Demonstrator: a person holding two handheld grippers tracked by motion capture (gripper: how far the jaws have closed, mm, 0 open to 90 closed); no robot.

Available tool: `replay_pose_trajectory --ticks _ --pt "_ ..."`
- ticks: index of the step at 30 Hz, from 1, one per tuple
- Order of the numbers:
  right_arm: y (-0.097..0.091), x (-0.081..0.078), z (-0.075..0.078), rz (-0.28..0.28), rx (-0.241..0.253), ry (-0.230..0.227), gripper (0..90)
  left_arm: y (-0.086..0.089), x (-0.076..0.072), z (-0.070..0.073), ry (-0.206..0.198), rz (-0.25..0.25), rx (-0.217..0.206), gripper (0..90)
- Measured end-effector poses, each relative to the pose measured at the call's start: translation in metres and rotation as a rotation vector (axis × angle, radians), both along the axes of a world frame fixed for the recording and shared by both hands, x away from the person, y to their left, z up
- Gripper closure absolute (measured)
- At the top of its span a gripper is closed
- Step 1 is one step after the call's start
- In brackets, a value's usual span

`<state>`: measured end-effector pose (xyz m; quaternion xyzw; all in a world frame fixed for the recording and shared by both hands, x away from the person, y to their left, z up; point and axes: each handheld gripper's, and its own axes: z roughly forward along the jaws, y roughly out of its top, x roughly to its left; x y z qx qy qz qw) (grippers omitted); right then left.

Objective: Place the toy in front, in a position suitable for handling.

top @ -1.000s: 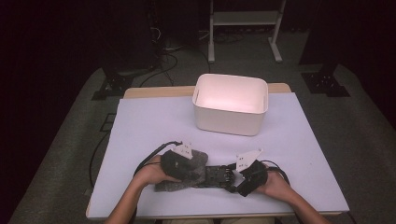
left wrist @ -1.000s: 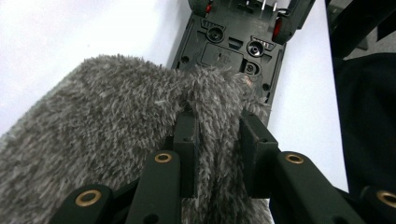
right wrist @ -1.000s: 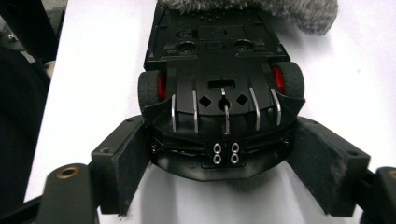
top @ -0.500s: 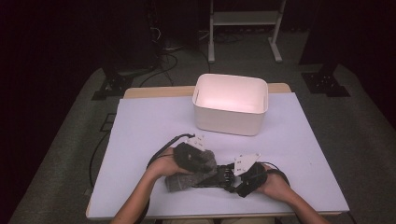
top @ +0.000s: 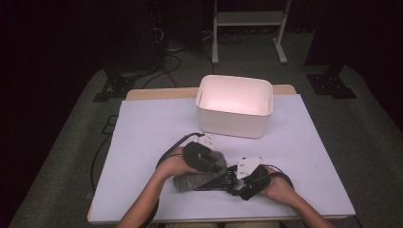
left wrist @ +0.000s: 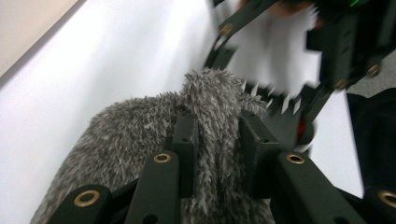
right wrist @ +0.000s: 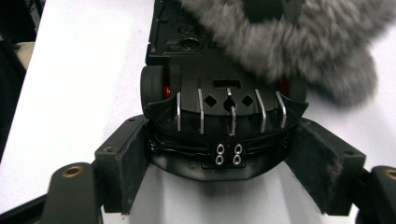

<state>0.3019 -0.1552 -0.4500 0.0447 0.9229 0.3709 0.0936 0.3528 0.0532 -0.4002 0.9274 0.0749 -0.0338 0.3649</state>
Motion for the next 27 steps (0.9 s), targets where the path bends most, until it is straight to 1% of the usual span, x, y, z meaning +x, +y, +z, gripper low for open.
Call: replay_pose_trajectory --ticks 1,3,6,8,11,12,14,16,18,19,22,24,25,27 --pt "0.000 0.000 0.000 -0.001 0.001 0.003 23.3 -0.004 -0.002 0.001 -0.010 -0.014 0.012 70.8" --pt "0.000 0.000 -0.001 -0.007 -0.001 0.020 23.3 -0.008 -0.003 0.002 -0.021 -0.019 0.042 71.0" --pt "0.000 0.000 -0.001 -0.009 0.002 0.021 23.3 -0.007 -0.004 0.004 -0.015 -0.017 0.031 70.9" --pt "-0.001 0.000 0.000 -0.007 0.014 0.018 23.3 -0.008 -0.006 0.006 -0.003 -0.025 0.002 71.0" --pt "0.000 -0.002 0.001 -0.010 0.022 0.014 23.3 -0.017 -0.013 0.010 -0.010 -0.064 -0.013 70.9" --pt "0.000 -0.002 0.001 -0.009 0.024 0.009 23.3 -0.021 -0.016 0.010 -0.012 -0.080 -0.016 70.8" --pt "0.000 -0.002 0.001 -0.011 0.026 0.015 23.3 -0.025 -0.019 0.010 -0.014 -0.111 -0.002 70.9" --pt "0.000 -0.002 0.001 -0.009 0.023 0.011 23.3 -0.025 -0.020 0.008 -0.007 -0.125 0.004 70.9" --pt "0.000 -0.002 0.000 -0.010 0.023 0.021 23.4 -0.021 -0.020 0.005 0.006 -0.112 -0.001 71.0" --pt "-0.001 -0.002 0.000 -0.010 0.021 0.019 23.3 -0.018 -0.019 0.004 0.005 -0.098 0.004 71.4" --pt "0.000 -0.001 -0.002 -0.012 0.016 0.032 23.4 -0.006 -0.013 0.000 -0.017 -0.044 0.027 71.6" --pt "-0.001 0.000 -0.002 -0.012 0.017 0.037 23.4 0.002 -0.009 -0.001 -0.016 -0.001 0.019 71.5" --pt "-0.001 0.001 -0.002 -0.013 0.020 0.040 23.4 0.004 -0.007 -0.002 -0.005 0.013 0.013 71.4" --pt "-0.001 0.001 -0.002 -0.012 0.020 0.040 23.4 0.004 -0.005 -0.003 0.006 0.010 0.003 71.5"
